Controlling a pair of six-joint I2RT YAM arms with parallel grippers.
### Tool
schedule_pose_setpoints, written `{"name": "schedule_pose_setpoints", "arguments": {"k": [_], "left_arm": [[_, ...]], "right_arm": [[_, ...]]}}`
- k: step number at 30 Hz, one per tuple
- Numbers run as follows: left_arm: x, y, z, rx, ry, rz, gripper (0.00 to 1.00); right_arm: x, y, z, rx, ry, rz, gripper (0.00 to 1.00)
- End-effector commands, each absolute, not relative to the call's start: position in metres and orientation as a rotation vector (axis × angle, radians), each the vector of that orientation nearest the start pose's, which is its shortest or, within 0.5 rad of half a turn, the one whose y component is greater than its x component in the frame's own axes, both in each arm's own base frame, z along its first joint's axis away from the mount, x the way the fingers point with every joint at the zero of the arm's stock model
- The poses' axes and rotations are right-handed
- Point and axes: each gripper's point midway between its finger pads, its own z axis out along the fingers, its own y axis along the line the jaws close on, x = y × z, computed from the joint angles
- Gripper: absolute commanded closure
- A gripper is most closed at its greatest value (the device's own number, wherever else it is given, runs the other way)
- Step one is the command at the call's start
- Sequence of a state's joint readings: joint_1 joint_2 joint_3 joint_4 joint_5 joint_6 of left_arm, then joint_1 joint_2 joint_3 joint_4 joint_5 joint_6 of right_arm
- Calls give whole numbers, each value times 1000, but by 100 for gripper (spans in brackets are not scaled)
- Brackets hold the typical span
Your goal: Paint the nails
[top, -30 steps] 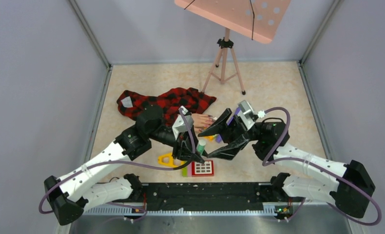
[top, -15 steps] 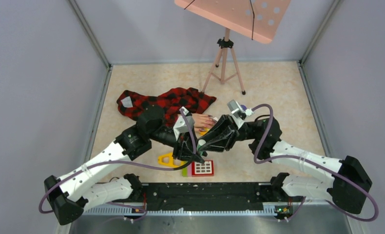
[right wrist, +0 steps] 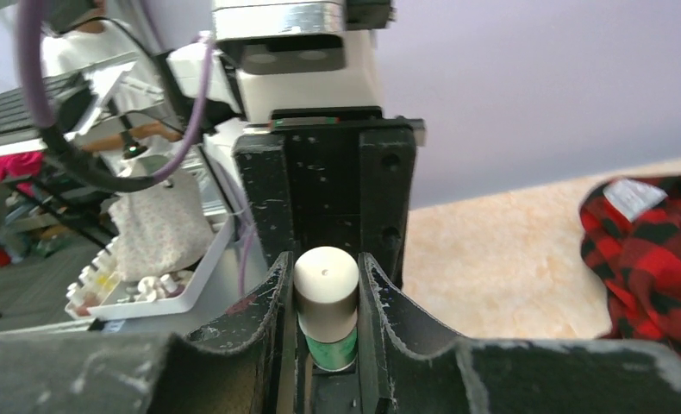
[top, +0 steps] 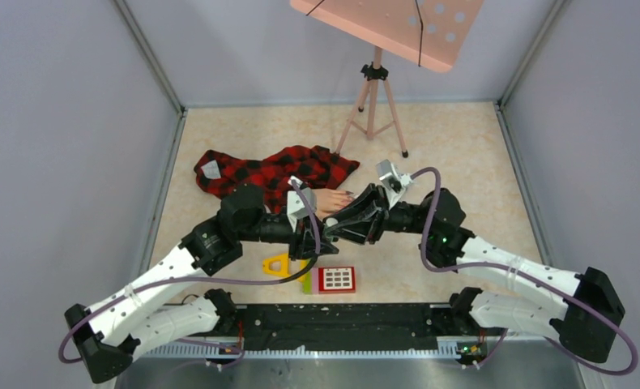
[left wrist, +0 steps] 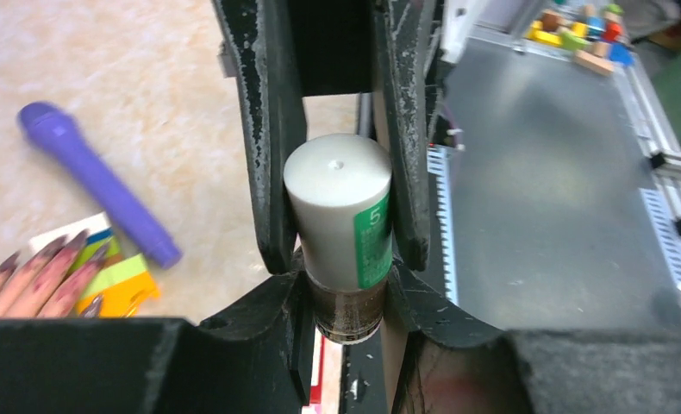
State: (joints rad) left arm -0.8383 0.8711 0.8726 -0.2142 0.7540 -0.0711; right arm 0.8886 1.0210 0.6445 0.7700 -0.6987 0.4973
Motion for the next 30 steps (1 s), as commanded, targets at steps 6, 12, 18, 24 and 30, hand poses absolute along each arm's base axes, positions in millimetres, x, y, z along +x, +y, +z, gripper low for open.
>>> {"name": "schedule_pose_setpoints", "arguments": {"k": [6, 12, 18, 24, 30], "left_arm": [[179, -262, 333, 813, 1457, -868, 100], [203, -247, 327, 681, 1531, -745, 100], [204, -248, 324, 681, 1559, -747, 100], [198, -254, 323, 744, 1547, -770, 100], [185, -264, 324, 831, 1520, -837, 100]], "right_arm": [[162, 361, 282, -698, 1605, 1374, 100], [192, 375, 257, -446, 1783, 1258, 100], [203, 385, 260, -371, 1823, 1167, 100], [207, 369, 279, -351, 1745, 1111, 80], [209, 325, 315, -326, 1625, 983, 32]]}}
